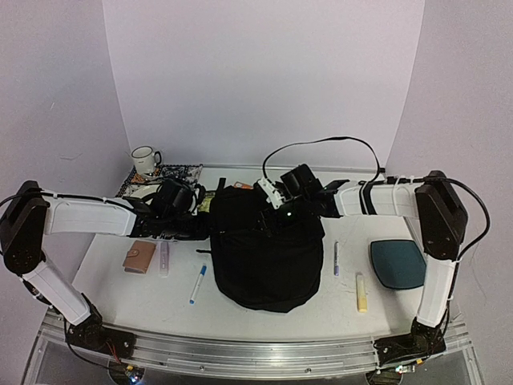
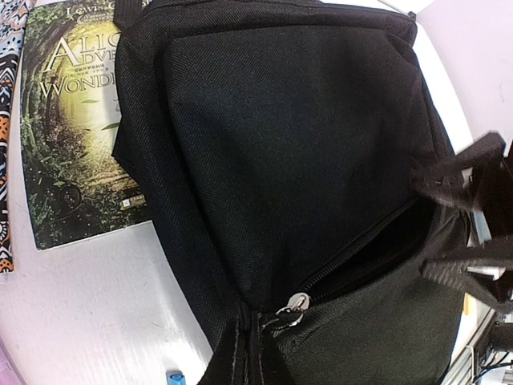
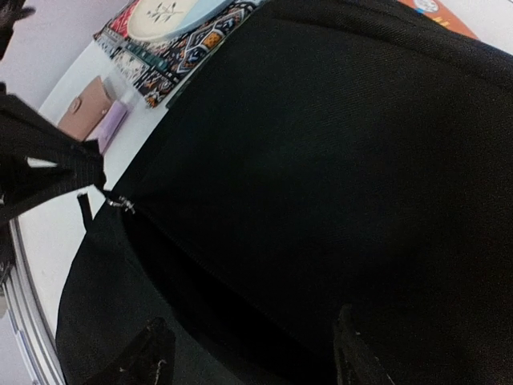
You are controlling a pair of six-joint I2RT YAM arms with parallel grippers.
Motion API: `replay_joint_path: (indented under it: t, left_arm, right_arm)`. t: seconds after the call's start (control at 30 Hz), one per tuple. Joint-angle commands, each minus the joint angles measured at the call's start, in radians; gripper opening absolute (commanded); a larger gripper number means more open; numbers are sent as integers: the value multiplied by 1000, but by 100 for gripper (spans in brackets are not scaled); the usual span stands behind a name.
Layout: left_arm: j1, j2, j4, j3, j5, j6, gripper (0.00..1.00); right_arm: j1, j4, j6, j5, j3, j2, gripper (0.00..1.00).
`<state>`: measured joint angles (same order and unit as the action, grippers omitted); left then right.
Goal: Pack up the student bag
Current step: Adjust the lower front pocket of the student bag, then open the lower front pocket of the student bag.
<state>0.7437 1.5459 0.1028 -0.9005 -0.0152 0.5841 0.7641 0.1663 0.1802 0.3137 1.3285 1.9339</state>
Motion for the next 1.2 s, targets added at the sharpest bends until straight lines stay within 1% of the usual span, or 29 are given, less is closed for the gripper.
replay_joint_path:
  t: [0.0,0.1,0.23,0.33,0.43,0.5,0.57,0.67,0.77,0.83,0.93,0.97,1.03,1.17]
  left_arm:
    - [3,-16,-15,-13,6,-1,3]
    - [3,-10,-3,-26,45,-10,4]
    - [3,2,23,-56,63,-29,5]
    - [3,9,48,-84,76,-50,9]
    - [3,4,65,-114,83,-88,18]
    - [3,-3,71,-134,85,-122,30]
    - [3,-12,77,-153,84,-167,41]
    - [3,-15,80,-182,65,-221,53]
    - [4,7,83,-220,24,-265,61]
    - [9,34,83,-241,-24,-282,63]
    - [28,83,83,-268,-40,-311,66]
    - [34,101,83,-275,-40,-327,67]
    - [48,136,84,-292,-38,-361,69]
    - [83,192,88,-323,0,-421,71]
  right_arm:
    - [28,-93,-36,69,16,-23,62]
    - [46,-109,-37,45,-49,-71,56]
    - [72,-109,-37,-2,-125,-122,54]
    - [86,-92,-41,-55,-165,-131,51]
    - [91,-29,-43,-95,-214,-126,46]
    - [91,32,-35,-107,-247,-128,42]
    - [91,98,-26,-123,-284,-135,40]
    - [91,181,-17,-149,-329,-147,41]
    - [92,219,-12,-145,-343,-145,42]
    - [92,235,-4,-139,-347,-144,43]
    - [91,271,23,-137,-364,-153,43]
    - [91,285,42,-139,-373,-158,45]
    - [92,306,88,-148,-386,-166,49]
    - [90,308,223,-172,-388,-171,53]
